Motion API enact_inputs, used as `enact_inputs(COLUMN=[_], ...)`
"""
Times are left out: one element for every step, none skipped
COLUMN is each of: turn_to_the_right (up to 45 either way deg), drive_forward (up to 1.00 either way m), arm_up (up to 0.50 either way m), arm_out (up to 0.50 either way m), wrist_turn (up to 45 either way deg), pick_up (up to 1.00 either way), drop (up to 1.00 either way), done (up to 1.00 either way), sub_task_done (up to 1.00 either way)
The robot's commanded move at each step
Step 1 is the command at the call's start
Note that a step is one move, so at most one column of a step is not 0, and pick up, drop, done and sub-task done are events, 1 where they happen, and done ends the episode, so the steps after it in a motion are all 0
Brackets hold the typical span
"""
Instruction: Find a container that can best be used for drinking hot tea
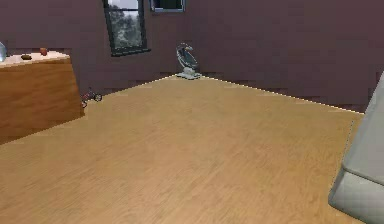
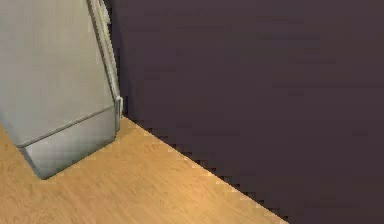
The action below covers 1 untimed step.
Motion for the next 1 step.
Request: enact_inputs(turn_to_the_right=[-15.0], drive_forward=[0.00], arm_up=[0.00], arm_out=[0.00], wrist_turn=[0.0], pick_up=[0.00], drop=[0.00], done=[0.00], sub_task_done=[0.00])
